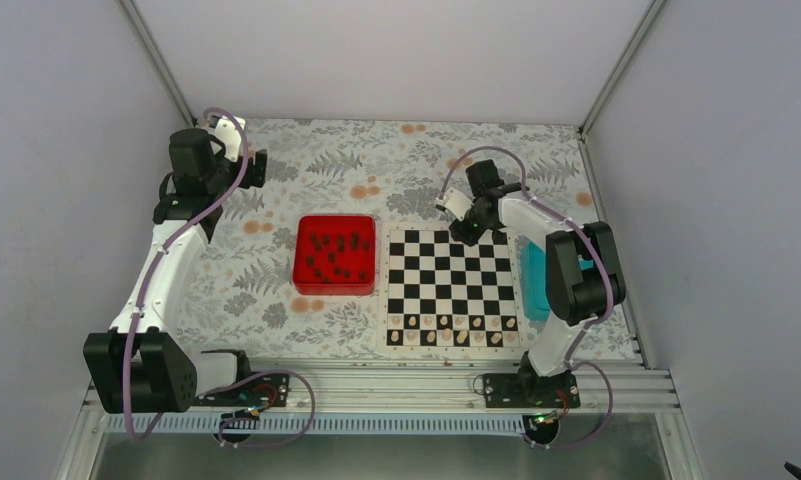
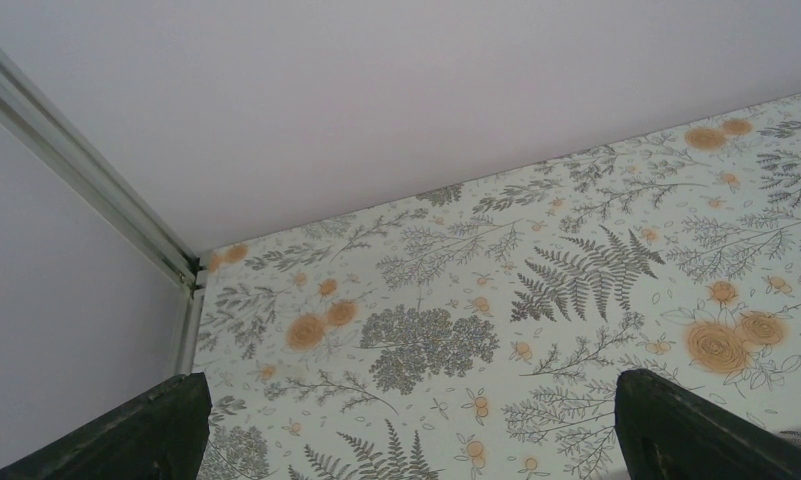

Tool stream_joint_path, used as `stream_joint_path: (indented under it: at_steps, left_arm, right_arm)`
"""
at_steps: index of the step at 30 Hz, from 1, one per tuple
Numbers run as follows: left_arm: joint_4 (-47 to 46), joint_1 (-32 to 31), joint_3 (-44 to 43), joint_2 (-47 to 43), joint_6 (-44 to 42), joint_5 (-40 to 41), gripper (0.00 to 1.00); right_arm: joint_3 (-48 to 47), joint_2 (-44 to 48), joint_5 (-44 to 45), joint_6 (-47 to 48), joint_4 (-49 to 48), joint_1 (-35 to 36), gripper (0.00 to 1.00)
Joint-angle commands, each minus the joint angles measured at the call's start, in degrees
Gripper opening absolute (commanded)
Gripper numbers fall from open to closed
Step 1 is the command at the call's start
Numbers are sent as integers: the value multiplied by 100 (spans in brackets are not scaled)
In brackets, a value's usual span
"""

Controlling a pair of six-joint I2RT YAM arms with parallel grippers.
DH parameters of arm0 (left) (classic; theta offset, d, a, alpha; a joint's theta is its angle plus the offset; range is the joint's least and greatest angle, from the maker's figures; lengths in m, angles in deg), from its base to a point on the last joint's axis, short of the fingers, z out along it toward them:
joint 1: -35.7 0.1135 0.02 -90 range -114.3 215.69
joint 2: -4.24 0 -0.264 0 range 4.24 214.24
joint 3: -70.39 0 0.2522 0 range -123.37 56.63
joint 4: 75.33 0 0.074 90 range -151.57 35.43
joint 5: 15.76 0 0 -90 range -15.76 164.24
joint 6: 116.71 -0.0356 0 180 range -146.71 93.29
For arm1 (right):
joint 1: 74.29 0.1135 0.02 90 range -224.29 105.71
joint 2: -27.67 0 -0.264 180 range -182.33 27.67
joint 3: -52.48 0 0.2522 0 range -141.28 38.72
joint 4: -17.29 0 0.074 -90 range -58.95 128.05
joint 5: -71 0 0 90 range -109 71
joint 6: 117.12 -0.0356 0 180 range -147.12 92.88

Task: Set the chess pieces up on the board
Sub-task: Place the chess piece on the chessboard, then pick up the chess piece from the storage box.

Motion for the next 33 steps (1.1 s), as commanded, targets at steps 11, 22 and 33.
stream_joint_path:
  at_steps: [11,22,33]
  left_arm:
    - [-44,33,60,-68,-37,-106,100]
    - [-25,33,74,-111,-37,-97,100]
    - [-54,33,116,-107,-32,-125,100]
  right_arm:
    - [-2064,236,402,-3,1295,817,49]
    - [-3834,-1149,177,25,1658,2481,48]
    - [-4271,-2216,-272,-13,1407,3037,48]
